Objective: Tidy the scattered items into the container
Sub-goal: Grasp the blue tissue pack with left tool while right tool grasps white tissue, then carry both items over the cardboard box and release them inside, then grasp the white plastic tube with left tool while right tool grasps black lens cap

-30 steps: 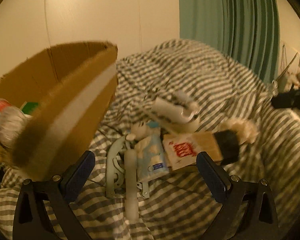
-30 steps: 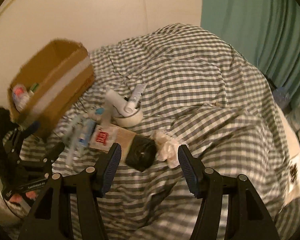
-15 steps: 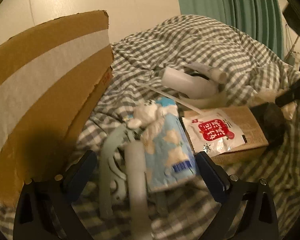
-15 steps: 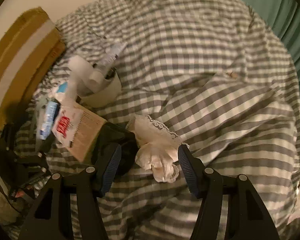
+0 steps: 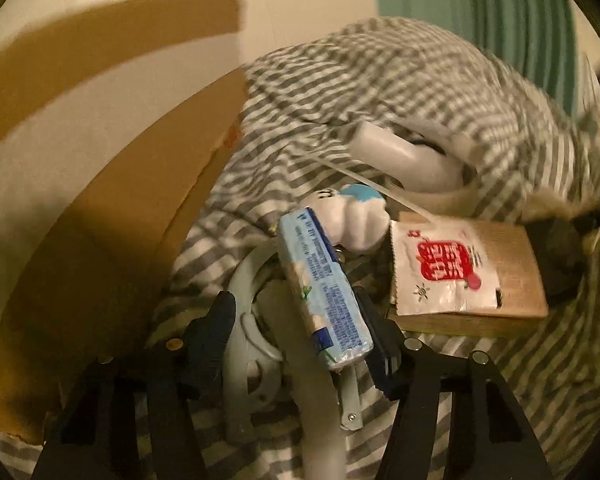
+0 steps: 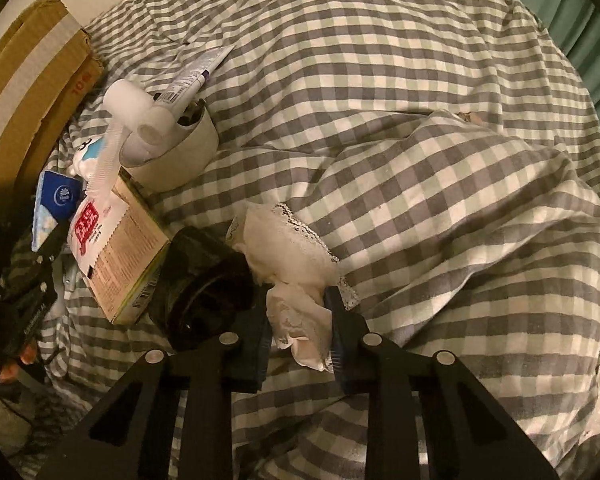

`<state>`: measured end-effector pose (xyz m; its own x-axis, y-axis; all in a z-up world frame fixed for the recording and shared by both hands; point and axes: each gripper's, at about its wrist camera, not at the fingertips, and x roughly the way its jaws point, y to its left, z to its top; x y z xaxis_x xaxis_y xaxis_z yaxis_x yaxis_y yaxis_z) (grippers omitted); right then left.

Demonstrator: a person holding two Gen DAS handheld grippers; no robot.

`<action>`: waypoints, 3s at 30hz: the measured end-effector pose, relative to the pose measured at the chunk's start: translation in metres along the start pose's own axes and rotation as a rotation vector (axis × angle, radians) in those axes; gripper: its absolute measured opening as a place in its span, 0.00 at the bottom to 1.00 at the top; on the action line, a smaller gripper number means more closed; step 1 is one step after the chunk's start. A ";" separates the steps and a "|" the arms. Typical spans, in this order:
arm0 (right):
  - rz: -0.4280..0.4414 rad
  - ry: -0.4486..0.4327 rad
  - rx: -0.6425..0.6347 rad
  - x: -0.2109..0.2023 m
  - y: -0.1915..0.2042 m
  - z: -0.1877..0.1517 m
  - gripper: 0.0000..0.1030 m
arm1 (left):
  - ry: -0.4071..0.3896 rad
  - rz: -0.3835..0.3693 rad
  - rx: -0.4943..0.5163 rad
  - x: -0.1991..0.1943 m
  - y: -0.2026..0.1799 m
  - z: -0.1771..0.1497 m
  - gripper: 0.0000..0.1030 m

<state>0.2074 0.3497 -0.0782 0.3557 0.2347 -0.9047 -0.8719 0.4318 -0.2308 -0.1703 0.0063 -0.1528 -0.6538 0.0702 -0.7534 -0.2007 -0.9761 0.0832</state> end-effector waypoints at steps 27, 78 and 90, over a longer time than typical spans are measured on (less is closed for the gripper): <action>0.019 -0.333 0.027 -0.135 0.033 -0.026 0.15 | -0.270 -0.301 -0.099 -0.140 0.033 0.048 0.22; 0.131 -0.489 -0.084 -0.205 0.130 -0.021 0.45 | -0.422 -0.068 -0.063 -0.214 0.075 0.043 0.99; 0.127 -0.338 0.023 -0.120 0.062 -0.037 0.45 | -0.180 -0.058 -0.148 -0.118 0.008 -0.011 0.99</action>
<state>0.0977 0.3157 0.0031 0.3394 0.5610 -0.7550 -0.9098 0.3995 -0.1122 -0.0867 -0.0121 -0.0710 -0.7664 0.1494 -0.6247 -0.1411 -0.9880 -0.0631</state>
